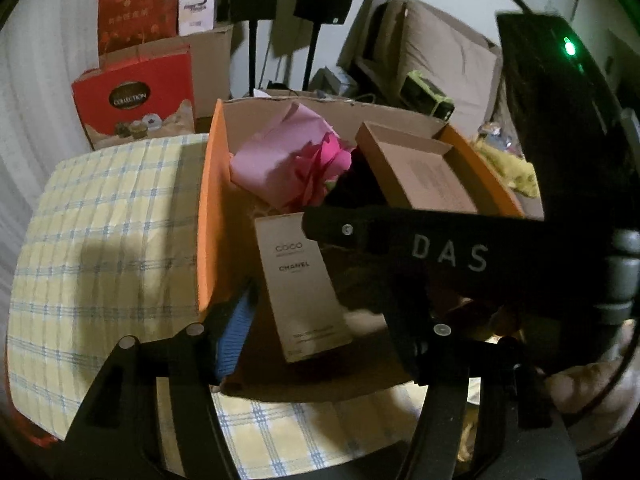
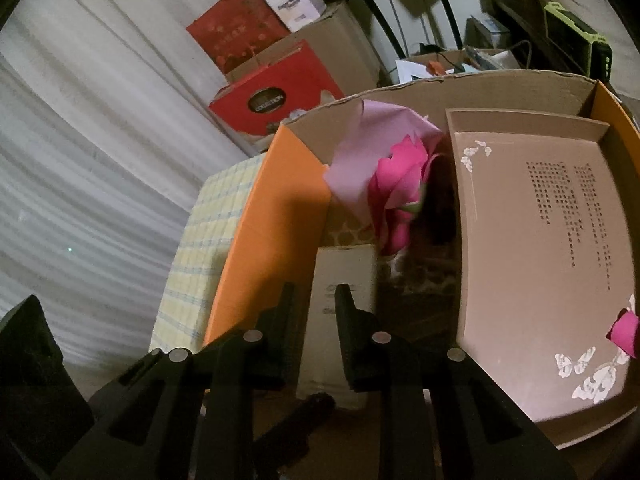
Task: Organize objects
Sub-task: 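Lower the CHANEL box into the orange box with the right gripper and release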
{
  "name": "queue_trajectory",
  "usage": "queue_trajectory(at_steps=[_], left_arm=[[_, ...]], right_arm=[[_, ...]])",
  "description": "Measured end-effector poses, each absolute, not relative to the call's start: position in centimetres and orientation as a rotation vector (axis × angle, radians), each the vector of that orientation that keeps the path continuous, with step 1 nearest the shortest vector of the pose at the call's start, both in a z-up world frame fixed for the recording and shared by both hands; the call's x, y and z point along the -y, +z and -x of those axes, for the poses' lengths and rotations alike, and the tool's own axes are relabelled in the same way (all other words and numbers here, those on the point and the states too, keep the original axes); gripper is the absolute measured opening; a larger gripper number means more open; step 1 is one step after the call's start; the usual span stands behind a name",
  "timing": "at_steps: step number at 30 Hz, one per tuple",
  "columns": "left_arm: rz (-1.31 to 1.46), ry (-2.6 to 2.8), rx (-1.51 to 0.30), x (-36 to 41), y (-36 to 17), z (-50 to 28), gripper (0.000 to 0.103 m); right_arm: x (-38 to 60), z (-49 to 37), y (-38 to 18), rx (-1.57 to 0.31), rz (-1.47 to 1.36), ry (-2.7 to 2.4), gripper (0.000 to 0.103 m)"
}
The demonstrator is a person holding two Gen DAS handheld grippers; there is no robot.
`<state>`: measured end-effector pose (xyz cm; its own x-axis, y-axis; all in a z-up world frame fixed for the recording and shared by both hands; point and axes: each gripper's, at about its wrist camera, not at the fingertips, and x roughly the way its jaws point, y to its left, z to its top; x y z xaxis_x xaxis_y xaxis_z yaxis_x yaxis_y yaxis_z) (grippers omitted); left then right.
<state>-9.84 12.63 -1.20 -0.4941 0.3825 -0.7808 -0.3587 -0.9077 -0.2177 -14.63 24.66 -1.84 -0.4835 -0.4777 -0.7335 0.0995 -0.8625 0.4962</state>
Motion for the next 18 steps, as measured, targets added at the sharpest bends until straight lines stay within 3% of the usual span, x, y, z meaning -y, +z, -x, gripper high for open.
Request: queue_trajectory(at_steps=[9, 12, 18], left_arm=[[1.134, 2.497, 0.159, -7.0, 3.5, 8.6, 0.082], [1.12, 2.523, 0.22, -4.6, 4.6, 8.4, 0.082], [1.129, 2.565, 0.264, -1.4, 4.7, 7.9, 0.093]], right_arm=[[-25.1, 12.4, 1.2, 0.467, -1.259, -2.52, 0.02], [-25.1, 11.5, 2.0, 0.441, -1.232, -2.569, 0.021], [-24.1, 8.8, 3.0, 0.315, -1.189, -2.688, 0.039]])
